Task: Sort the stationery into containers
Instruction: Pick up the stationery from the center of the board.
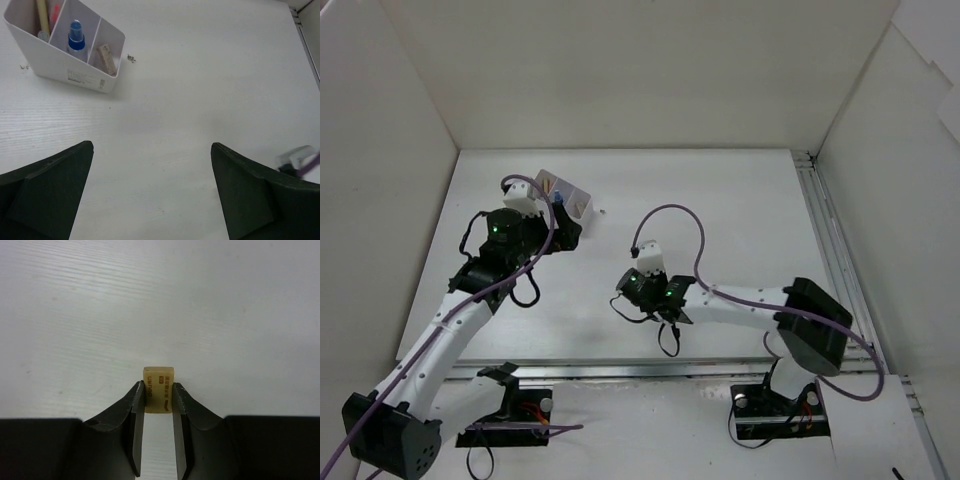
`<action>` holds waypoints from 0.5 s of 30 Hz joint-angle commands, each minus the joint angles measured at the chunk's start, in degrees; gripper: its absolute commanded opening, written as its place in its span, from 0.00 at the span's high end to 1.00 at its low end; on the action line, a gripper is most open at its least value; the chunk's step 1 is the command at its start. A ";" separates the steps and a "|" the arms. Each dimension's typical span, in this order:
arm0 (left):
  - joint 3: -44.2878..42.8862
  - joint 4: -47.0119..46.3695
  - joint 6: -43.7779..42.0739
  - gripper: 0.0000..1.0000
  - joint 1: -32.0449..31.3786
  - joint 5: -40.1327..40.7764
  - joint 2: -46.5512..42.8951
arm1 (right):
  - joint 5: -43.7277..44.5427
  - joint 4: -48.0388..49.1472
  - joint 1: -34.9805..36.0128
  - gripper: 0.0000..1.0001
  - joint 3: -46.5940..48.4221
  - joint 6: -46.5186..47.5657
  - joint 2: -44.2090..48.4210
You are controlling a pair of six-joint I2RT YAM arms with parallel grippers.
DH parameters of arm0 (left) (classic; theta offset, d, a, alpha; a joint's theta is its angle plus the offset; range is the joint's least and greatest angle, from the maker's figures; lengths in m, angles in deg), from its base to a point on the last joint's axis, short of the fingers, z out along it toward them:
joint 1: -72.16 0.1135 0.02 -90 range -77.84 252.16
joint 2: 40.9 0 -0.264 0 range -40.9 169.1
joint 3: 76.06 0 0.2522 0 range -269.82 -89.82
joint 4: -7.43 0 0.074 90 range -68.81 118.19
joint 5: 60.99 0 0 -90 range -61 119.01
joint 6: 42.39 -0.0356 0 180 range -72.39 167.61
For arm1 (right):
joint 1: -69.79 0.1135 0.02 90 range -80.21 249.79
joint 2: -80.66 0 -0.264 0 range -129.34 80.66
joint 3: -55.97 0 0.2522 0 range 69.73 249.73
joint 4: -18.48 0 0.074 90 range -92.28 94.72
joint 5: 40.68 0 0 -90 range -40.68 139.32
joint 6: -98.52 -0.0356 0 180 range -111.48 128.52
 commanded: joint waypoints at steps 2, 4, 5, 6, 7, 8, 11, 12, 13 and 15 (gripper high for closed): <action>-3.29 -1.38 0.83 0.00 -0.25 -7.45 2.04 | -9.16 22.60 -0.30 1.00 -9.68 26.91 16.99; -2.42 -4.00 0.66 0.00 -0.25 -12.20 2.31 | -21.24 31.90 -0.48 1.00 -13.66 32.83 20.97; -2.24 -4.98 0.40 0.00 -0.25 -17.63 2.48 | -22.97 33.44 -0.57 1.00 -15.94 37.04 22.30; -1.98 -5.60 0.48 0.00 -0.25 -20.03 2.66 | -25.08 34.06 -0.48 1.00 -16.23 38.73 24.14; -1.72 -7.08 0.48 0.00 -0.25 -22.58 3.18 | -28.32 33.54 -0.83 1.00 -15.97 40.40 24.59; -1.71 -7.53 0.65 0.00 -0.25 -26.87 3.71 | -29.31 32.06 -0.66 1.00 -14.83 44.08 24.77; -2.15 -8.06 1.27 0.00 -0.77 -31.46 5.64 | -31.25 28.45 -0.92 1.00 -12.28 48.23 24.16; -2.15 -7.98 1.45 0.00 -1.47 -32.09 6.52 | -31.34 28.09 -0.83 1.00 -12.01 49.20 24.15; -2.07 -7.54 1.45 0.01 -2.09 -32.71 6.70 | -31.17 28.44 -0.92 1.00 -11.75 49.91 24.24; -1.54 -7.36 1.62 0.01 -2.61 -34.11 7.05 | -31.25 29.06 -1.01 1.00 -12.01 52.10 24.94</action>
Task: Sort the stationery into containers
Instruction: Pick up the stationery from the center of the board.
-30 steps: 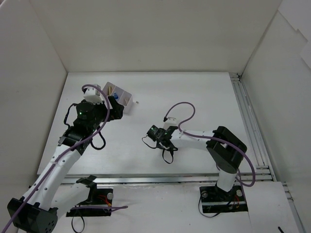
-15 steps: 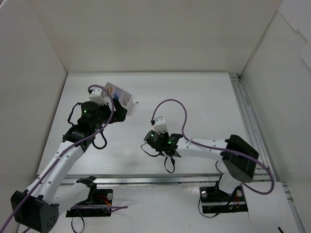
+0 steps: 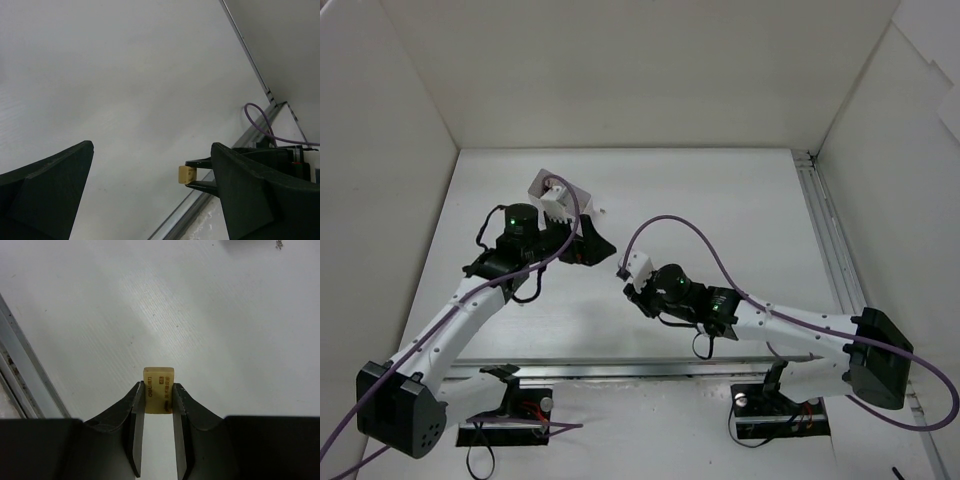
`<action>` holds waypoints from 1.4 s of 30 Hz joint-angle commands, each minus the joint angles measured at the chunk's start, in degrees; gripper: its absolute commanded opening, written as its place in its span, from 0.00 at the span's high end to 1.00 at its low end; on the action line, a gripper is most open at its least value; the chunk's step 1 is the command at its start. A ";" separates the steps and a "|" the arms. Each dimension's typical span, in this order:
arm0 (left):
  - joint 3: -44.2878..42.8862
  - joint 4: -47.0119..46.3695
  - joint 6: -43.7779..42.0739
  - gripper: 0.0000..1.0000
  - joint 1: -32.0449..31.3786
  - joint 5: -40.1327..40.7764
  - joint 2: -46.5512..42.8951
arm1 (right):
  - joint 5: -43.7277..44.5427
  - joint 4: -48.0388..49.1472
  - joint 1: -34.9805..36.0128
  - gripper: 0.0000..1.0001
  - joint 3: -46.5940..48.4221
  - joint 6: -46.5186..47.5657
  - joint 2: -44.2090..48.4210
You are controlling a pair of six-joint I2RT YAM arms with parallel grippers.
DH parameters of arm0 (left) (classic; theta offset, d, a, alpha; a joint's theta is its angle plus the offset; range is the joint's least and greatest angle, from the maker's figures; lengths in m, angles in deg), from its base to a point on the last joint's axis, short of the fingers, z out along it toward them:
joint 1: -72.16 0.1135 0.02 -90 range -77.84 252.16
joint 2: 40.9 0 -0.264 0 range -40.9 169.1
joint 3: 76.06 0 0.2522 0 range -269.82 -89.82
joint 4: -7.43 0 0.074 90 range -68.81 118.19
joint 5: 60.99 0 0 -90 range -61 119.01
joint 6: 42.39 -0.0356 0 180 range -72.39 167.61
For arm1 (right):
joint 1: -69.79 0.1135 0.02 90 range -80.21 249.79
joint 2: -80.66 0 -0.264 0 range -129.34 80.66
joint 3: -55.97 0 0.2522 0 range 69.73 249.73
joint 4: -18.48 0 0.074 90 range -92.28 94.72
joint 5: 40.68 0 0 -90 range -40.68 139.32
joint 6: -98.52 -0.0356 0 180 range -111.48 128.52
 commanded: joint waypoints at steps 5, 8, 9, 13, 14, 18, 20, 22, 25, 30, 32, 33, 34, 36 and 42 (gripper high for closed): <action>1.27 -3.71 1.06 0.03 -1.53 -12.89 0.06 | -6.53 4.54 -4.34 1.00 2.37 10.09 3.88; 3.12 -4.41 1.59 0.03 -2.14 -14.31 -0.29 | -10.50 5.42 -6.37 1.00 2.02 10.62 5.12; 3.82 -4.67 1.58 0.03 -2.14 -14.84 -0.12 | -10.77 5.07 -6.89 1.00 2.28 10.71 5.21; 5.05 -9.68 2.28 0.02 -3.98 -18.27 1.11 | -14.01 5.06 -8.13 1.00 2.72 10.71 5.12; 4.71 -9.60 2.29 0.02 -4.51 -17.48 2.16 | -15.41 5.07 -8.39 1.00 2.89 10.71 4.95; 1.64 -8.71 1.67 0.02 -6.01 -15.19 5.07 | -19.20 4.89 -8.48 1.00 3.69 10.88 4.59; 1.28 -9.24 1.93 0.05 -6.01 -13.71 6.38 | -19.21 4.71 -8.48 1.00 3.95 11.06 4.59; 0.40 -7.76 1.76 0.10 -6.54 -11.51 7.09 | -18.59 4.63 -8.48 1.00 4.04 11.15 4.77; 0.66 -8.62 2.46 0.14 -6.54 -11.85 8.14 | -19.64 4.10 -8.66 1.00 4.22 11.76 5.12; 0.66 -9.86 3.61 0.24 -6.54 -11.85 8.67 | -20.18 3.66 -8.66 0.99 4.13 11.94 5.21; 0.75 -10.30 3.69 0.31 -6.54 -12.47 9.02 | -19.82 4.10 -8.66 0.99 3.95 11.59 5.56; 0.75 -10.48 3.69 0.40 -7.23 -12.64 9.11 | -18.60 4.97 -8.57 0.99 3.60 11.50 5.65; 0.66 -10.48 3.69 0.46 -7.94 -12.64 9.20 | -17.72 5.41 -8.66 0.99 3.51 10.80 5.74; 0.49 -10.74 3.61 0.54 -8.55 -12.73 9.73 | -15.01 5.85 -8.65 0.99 3.60 10.71 5.65; 0.05 -12.23 4.40 0.81 -9.09 -14.05 11.66 | -11.57 7.87 -8.57 0.98 4.56 10.18 4.24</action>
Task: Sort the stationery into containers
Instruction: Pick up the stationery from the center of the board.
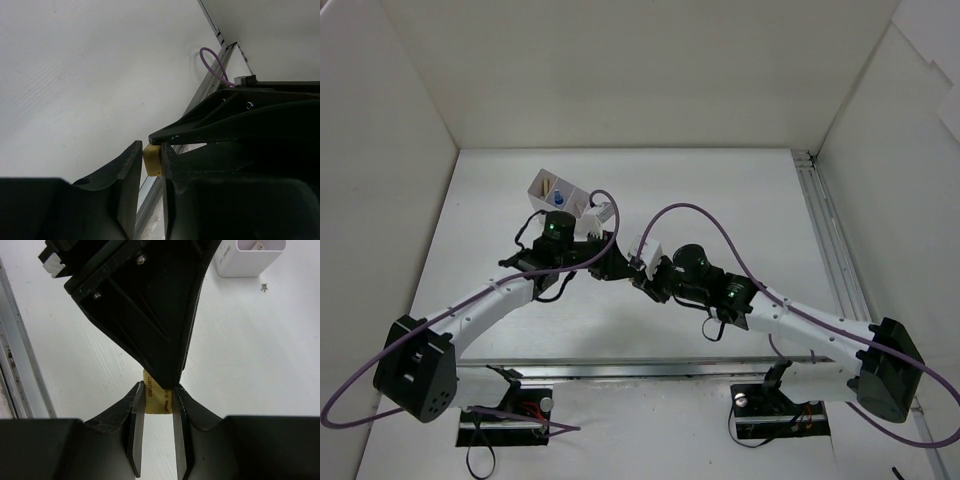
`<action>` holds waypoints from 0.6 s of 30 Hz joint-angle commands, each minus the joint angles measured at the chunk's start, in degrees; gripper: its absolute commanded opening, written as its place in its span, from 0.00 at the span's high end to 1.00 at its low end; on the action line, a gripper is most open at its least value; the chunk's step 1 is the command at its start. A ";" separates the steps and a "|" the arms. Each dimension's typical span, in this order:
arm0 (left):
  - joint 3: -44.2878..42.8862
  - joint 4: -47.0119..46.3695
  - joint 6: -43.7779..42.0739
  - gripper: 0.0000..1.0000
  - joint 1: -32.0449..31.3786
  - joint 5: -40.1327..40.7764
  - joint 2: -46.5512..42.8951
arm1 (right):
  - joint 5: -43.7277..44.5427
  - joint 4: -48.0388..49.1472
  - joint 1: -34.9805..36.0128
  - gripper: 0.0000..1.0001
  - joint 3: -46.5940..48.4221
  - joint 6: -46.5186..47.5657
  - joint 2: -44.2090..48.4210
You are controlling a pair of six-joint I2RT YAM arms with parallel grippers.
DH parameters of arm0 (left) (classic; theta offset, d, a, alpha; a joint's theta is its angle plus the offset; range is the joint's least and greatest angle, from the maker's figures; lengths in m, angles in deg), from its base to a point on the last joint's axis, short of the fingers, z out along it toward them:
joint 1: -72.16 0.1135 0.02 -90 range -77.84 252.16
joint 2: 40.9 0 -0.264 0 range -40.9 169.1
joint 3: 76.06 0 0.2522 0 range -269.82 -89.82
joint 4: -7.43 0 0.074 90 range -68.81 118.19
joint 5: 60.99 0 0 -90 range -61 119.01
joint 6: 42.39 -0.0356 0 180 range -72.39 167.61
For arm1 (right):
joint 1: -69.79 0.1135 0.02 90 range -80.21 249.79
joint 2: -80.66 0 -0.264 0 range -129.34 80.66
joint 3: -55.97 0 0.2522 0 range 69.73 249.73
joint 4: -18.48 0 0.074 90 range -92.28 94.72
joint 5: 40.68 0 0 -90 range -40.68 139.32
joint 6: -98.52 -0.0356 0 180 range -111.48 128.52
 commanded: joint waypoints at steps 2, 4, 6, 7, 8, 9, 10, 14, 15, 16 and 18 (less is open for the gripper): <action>-3.15 -3.49 0.24 0.84 -0.34 -2.60 1.74 | 4.50 8.40 -0.37 0.98 3.23 -0.62 0.00; -3.24 -3.58 0.42 0.81 -0.34 -3.39 2.53 | 5.04 9.37 -0.37 0.98 3.23 -0.70 -0.35; -3.41 -4.02 0.68 0.79 -0.34 -4.36 2.97 | 6.27 10.86 -0.37 0.98 3.06 -0.97 -0.61; -3.41 -4.28 0.77 0.79 -0.34 -4.71 3.41 | 6.44 11.39 -0.46 0.98 2.88 -1.14 -0.62; -3.41 -4.81 1.12 0.79 -0.34 -5.41 3.59 | 7.40 12.52 -0.29 0.98 2.71 -1.49 -0.62; -3.41 -4.90 1.21 0.79 -0.34 -5.50 3.76 | 7.76 13.06 -0.20 0.98 2.53 -1.50 -0.62; -3.41 -4.90 1.30 0.78 -0.34 -5.51 3.94 | 8.46 13.41 -0.37 0.98 2.44 -1.50 -0.62; -3.68 -5.07 1.47 0.96 -0.34 -5.77 4.03 | 11.27 14.82 -0.37 0.97 2.44 -2.11 -0.79; -3.59 -5.25 1.56 1.00 -0.34 -5.86 3.77 | 11.89 15.00 -0.29 0.96 2.35 -2.20 -1.05; -3.50 -5.42 1.48 1.00 -0.34 -5.77 3.68 | 12.51 15.17 -0.37 0.96 2.44 -2.37 -1.14; -3.06 -6.57 2.00 1.00 -0.34 -5.25 3.15 | 12.51 14.91 -0.29 0.94 2.70 -2.46 -1.58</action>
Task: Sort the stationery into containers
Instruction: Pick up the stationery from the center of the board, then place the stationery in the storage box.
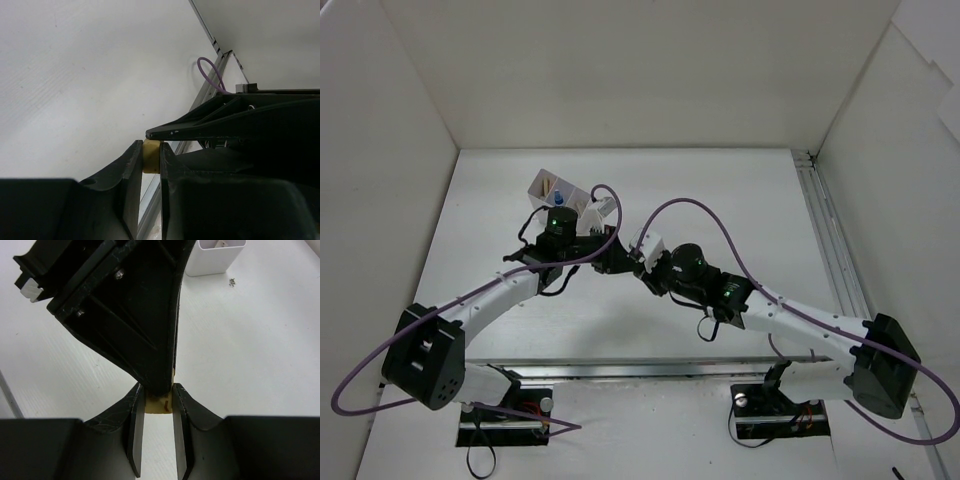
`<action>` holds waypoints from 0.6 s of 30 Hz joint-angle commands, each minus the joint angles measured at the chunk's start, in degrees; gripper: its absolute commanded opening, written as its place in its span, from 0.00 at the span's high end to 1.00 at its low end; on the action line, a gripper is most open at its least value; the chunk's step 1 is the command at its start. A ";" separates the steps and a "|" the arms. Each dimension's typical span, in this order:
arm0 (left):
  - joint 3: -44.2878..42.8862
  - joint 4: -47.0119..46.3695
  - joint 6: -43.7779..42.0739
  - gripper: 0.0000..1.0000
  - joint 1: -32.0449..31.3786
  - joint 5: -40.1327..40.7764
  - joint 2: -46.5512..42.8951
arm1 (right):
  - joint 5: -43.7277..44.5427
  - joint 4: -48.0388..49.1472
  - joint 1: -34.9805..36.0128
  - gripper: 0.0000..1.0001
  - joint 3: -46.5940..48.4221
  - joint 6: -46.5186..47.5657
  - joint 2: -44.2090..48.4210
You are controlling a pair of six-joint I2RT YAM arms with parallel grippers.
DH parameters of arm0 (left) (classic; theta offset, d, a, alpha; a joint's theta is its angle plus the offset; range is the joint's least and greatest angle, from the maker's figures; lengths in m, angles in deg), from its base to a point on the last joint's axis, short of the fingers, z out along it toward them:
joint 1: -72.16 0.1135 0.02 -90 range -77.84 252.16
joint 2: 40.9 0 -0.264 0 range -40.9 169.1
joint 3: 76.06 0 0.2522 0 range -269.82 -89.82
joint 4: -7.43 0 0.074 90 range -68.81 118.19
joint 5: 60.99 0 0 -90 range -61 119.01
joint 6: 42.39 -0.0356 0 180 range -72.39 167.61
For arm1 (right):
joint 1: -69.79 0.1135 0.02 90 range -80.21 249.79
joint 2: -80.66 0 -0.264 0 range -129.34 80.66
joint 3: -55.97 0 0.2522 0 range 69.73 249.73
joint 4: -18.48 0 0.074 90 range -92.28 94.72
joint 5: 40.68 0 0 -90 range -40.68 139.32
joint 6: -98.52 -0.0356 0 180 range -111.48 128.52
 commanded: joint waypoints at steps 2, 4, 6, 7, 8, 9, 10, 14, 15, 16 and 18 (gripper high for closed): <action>-1.92 -0.93 0.21 1.00 -0.69 -1.66 -1.70 | 3.73 10.74 -0.44 0.89 2.97 -0.65 -0.14; -2.63 0.47 -0.05 1.00 -0.69 0.71 -1.97 | 3.72 10.38 -0.44 0.75 3.23 -1.17 -0.49; -4.38 3.02 -0.75 1.00 -0.69 3.60 -1.97 | 2.59 8.19 -0.52 0.46 3.93 -1.26 -0.14; -5.00 3.64 -1.02 1.00 -0.69 4.32 -1.97 | 2.06 7.31 -0.44 0.37 4.28 -1.26 -0.14; -6.13 5.12 -1.28 1.00 0.70 5.20 -1.79 | 1.36 5.30 -0.44 0.10 4.81 -1.35 0.03; -6.75 5.84 -1.63 1.00 1.49 5.90 -1.36 | 1.61 4.67 -0.44 0.02 4.90 -1.79 0.38; -7.19 6.19 -2.16 1.00 2.29 6.26 -1.18 | 2.31 4.14 -0.35 0.02 4.90 -2.23 0.73; -10.96 10.57 -4.18 1.00 7.20 9.06 -0.04 | 6.18 3.44 -0.26 0.02 2.71 -4.07 3.63; -11.94 11.46 -4.88 1.00 8.96 10.81 0.49 | 7.31 3.09 -0.35 0.02 2.36 -4.60 5.29; -12.82 12.34 -5.50 1.00 9.67 12.31 0.93 | 8.11 2.74 -0.44 0.02 2.09 -5.13 5.92; -16.68 15.50 -8.39 1.00 10.90 16.69 2.50 | 12.49 1.60 -0.26 0.02 0.78 -7.76 8.63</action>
